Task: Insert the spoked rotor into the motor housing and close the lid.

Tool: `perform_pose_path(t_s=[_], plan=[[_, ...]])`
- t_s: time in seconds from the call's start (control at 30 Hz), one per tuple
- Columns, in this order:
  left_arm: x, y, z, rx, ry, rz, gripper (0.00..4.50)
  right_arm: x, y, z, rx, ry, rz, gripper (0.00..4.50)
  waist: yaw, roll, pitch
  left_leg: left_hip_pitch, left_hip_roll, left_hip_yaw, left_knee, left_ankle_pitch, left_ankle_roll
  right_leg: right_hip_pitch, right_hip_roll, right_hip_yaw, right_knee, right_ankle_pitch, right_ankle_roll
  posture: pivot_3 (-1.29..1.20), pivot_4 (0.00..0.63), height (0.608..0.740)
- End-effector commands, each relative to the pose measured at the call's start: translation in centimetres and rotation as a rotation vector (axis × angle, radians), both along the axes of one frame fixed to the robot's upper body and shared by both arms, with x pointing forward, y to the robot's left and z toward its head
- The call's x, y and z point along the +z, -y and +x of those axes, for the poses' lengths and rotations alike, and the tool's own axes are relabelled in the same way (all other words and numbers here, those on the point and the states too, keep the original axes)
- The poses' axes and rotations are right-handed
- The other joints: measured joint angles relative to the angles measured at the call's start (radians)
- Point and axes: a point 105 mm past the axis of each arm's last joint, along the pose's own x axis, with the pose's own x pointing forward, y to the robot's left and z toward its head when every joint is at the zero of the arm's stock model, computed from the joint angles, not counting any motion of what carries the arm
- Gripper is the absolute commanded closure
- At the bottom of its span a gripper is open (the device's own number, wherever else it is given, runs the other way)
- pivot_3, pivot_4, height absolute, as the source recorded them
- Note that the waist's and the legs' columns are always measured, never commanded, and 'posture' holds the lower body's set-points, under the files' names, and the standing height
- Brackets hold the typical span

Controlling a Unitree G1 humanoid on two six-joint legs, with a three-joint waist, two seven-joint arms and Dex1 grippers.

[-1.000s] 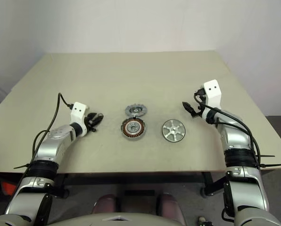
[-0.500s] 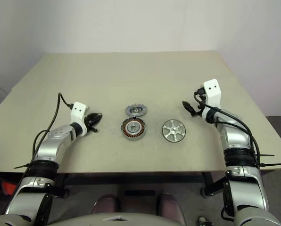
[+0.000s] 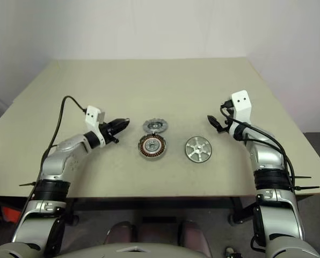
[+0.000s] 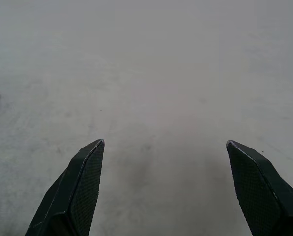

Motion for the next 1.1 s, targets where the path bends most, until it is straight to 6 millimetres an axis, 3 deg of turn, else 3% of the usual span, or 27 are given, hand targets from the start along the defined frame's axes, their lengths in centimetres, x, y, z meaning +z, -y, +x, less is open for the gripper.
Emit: perform_pose_path(t_s=[0.03,0.2,0.57,1.1], plan=[[2.0,2.8,-1.5,-0.209,0.033,0.015,3.27,1.9,0.1,0.4,-0.006,0.073,0.01,0.0,0.0,0.0,0.0,0.0,0.0,0.0,0.0,0.0,0.0,0.0,0.0,0.0,0.0,0.0,0.0,0.0,0.0,0.74],[1.6,4.4,-2.6,-0.356,0.022,0.099,3.27,2.0,0.3,0.3,-0.017,0.084,0.015,0.0,0.0,0.0,0.0,0.0,0.0,0.0,-0.001,0.0,-0.001,0.0,0.0,0.0,0.0,0.0,0.0,0.0,0.0,0.74],[-0.8,6.7,-2.7,-0.462,0.012,0.222,3.27,2.2,0.9,-0.1,-0.045,0.103,0.022,0.0,0.0,0.0,0.0,0.0,0.0,0.0,-0.001,0.001,-0.001,0.0,0.0,0.0,0.0,0.0,0.0,0.0,0.0,0.74],[-1.6,6.3,-2.8,-0.481,0.004,0.266,3.27,2.4,0.9,0.1,-0.054,0.112,0.025,0.0,0.0,0.0,0.0,0.0,0.0,0.0,-0.001,0.001,-0.002,0.0,0.0,0.0,0.001,0.0,0.0,0.0,0.0,0.74]])
